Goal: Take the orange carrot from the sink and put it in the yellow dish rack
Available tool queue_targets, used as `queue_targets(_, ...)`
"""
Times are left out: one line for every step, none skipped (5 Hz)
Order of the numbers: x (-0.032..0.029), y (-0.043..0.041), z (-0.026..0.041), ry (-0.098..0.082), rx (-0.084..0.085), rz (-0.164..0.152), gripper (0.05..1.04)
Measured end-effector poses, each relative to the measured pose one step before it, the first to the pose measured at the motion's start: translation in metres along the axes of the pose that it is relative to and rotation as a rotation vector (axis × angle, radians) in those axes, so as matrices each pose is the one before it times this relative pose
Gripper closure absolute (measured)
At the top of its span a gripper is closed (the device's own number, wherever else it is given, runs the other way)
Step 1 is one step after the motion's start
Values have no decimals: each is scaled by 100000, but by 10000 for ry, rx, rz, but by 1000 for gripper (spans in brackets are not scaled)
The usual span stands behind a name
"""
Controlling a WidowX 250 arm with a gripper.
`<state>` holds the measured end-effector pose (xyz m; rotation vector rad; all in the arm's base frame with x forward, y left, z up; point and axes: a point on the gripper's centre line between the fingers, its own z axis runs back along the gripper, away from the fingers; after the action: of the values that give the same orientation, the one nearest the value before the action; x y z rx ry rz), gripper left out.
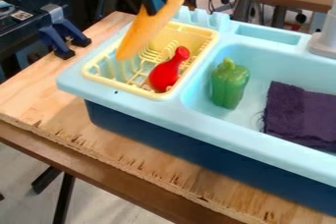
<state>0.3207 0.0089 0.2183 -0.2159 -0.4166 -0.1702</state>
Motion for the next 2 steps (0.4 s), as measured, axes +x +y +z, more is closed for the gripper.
queue_targets(-400, 1085, -844, 284, 122, 216, 752)
queue_targets(-396, 1757, -486, -71, 59, 428, 752)
